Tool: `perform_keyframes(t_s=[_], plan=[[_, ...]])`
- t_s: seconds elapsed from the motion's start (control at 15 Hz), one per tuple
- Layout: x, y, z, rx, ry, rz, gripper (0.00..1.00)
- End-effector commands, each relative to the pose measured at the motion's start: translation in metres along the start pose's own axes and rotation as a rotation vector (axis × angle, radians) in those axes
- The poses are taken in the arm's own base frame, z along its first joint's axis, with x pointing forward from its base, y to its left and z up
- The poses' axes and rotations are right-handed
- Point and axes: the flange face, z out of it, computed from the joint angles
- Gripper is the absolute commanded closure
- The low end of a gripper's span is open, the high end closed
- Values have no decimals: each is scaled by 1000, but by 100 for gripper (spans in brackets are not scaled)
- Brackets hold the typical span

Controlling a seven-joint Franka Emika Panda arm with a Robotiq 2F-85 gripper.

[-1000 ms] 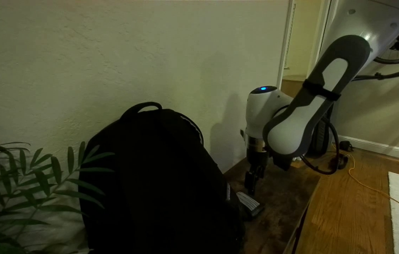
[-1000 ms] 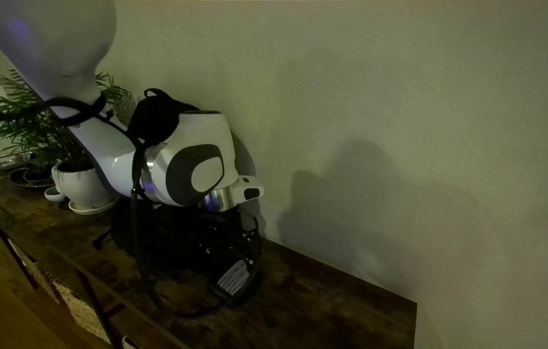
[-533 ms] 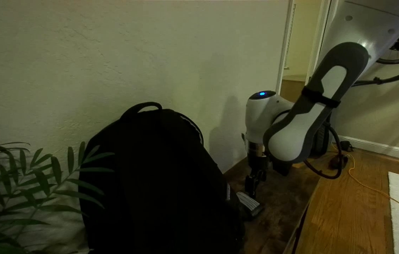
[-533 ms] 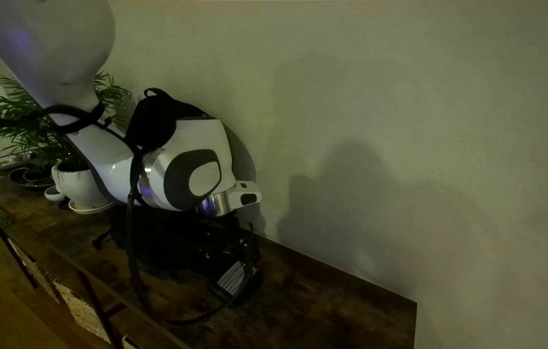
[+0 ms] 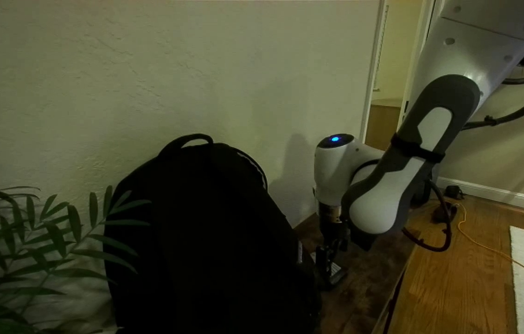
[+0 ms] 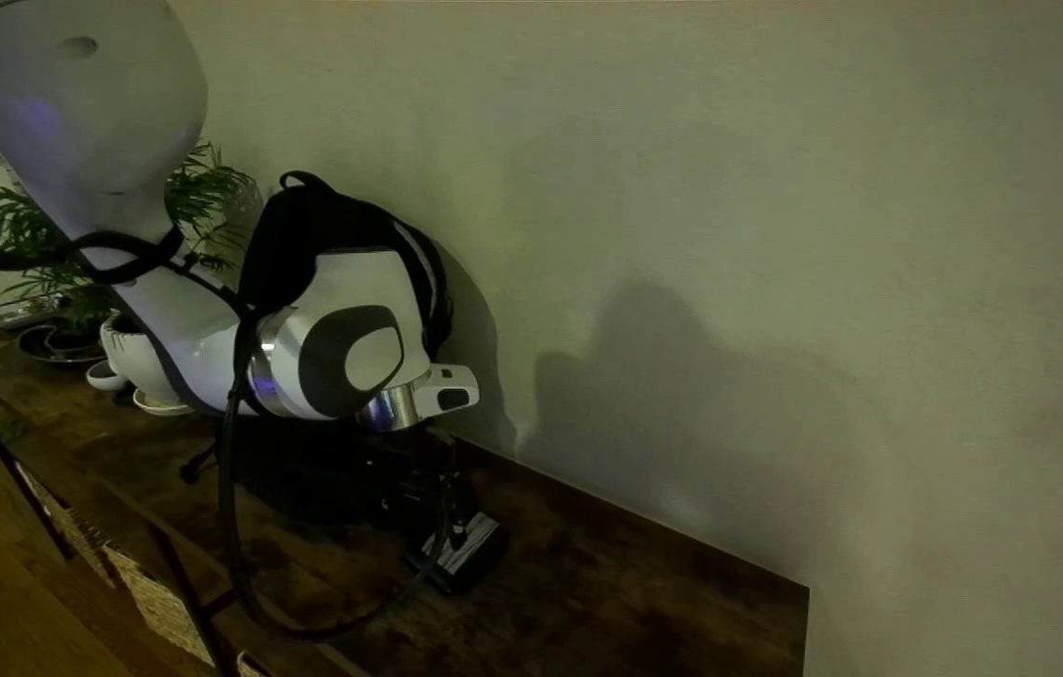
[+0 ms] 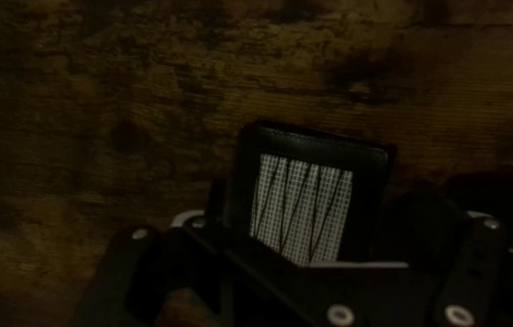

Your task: Put the wallet in the backpack

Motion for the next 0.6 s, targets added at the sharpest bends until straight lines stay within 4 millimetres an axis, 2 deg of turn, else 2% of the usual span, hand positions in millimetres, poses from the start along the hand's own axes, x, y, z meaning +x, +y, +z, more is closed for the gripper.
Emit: perform_keyframes(t_s=[0.0, 0.53], plan=[[4, -5, 1, -13, 72, 3, 0], [14, -8, 22, -46, 97, -10, 0]])
